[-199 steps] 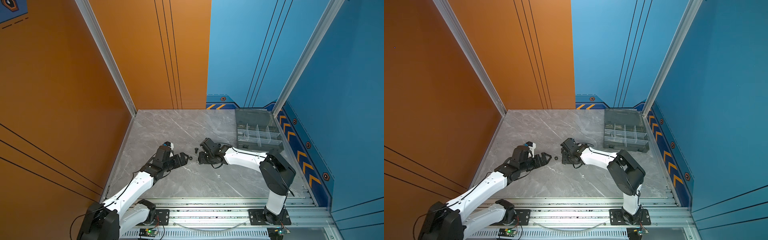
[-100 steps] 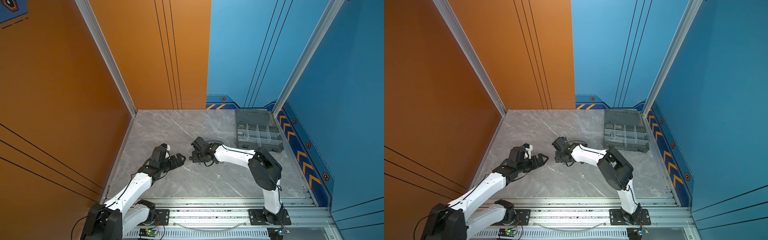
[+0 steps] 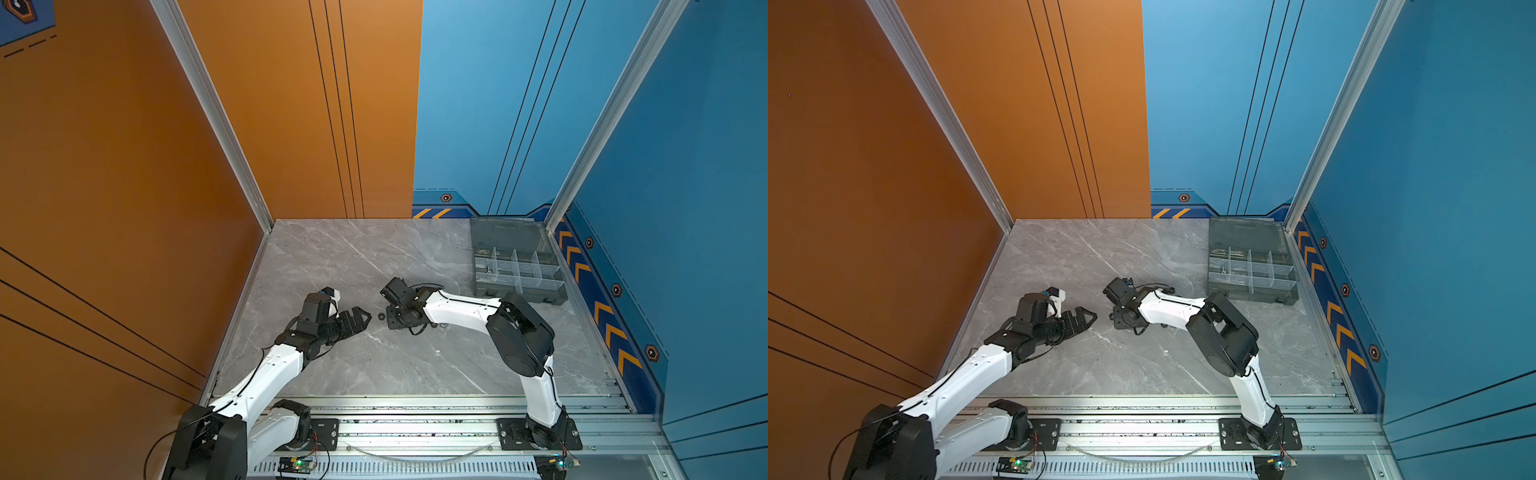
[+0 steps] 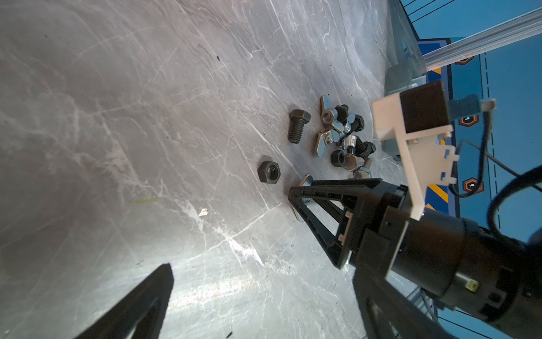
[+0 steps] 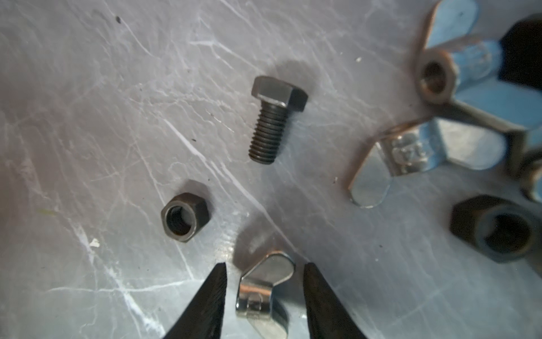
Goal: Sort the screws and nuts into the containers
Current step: 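Move the right gripper back to the pile over another wing nut, then grasp the next silver wing nut with the right gripper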
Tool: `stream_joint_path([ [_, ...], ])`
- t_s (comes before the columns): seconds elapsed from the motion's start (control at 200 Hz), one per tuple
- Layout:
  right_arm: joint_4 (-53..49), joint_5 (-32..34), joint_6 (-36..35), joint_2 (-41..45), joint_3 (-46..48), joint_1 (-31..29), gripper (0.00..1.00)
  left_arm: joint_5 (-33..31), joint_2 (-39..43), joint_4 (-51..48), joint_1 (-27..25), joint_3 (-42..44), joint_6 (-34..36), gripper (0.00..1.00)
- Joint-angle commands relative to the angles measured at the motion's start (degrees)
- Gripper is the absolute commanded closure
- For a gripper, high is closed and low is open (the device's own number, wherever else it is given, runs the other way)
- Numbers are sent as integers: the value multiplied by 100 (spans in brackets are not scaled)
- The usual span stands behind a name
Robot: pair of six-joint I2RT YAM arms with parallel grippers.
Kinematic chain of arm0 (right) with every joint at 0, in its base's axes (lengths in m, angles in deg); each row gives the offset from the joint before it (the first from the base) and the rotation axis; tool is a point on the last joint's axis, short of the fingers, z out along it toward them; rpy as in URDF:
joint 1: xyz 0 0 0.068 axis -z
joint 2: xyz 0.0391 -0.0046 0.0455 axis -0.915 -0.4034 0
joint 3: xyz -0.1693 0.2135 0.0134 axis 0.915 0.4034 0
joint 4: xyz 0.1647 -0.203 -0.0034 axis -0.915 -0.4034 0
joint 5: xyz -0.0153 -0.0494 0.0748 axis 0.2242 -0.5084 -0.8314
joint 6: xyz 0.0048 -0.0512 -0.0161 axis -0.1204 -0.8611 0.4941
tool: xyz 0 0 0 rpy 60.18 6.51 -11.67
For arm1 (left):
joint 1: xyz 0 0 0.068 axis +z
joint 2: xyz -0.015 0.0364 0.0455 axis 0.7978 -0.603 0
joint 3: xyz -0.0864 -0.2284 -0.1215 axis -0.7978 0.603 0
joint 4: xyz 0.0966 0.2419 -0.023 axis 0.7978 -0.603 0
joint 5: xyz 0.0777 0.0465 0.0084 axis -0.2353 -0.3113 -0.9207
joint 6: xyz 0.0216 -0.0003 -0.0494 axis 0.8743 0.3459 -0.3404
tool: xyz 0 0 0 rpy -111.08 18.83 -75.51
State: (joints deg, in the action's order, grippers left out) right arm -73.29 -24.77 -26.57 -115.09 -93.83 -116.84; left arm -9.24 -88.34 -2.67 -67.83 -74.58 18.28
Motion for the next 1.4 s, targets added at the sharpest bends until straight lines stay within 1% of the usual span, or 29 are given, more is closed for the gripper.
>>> stream_joint_path([
  [0.0,-190,151,-123,-46,-195,-30,58,152,-29,85,44,7,66,2],
  [0.06,-190,143,-132,-47,-197,-31,60,142,-36,68,42,-11,66,2],
  [0.085,-190,144,-132,-209,-195,-24,61,144,-30,55,44,-16,69,2],
  [0.225,-199,124,-143,-238,-172,-34,67,142,-29,50,42,-12,47,2],
  [0.456,-249,99,-215,-167,-76,-41,70,150,19,8,39,-27,35,2],
  [0.711,-408,-113,-563,-122,-45,-34,69,129,97,-85,42,-6,30,2],
  [0.846,-401,-326,-733,-119,-14,-11,64,106,159,-118,36,-5,20,2],
  [1.011,-383,-496,-857,-124,4,9,62,90,204,-161,42,-8,22,3],
  [1.207,-445,-587,-1047,-119,58,21,63,63,217,-174,34,8,2,2],
  [1.232,-453,-609,-1087,43,72,24,63,66,218,-169,33,15,-1,2],
  [1.397,-515,-726,-1350,59,122,28,63,54,213,-170,24,6,-5,2],
])
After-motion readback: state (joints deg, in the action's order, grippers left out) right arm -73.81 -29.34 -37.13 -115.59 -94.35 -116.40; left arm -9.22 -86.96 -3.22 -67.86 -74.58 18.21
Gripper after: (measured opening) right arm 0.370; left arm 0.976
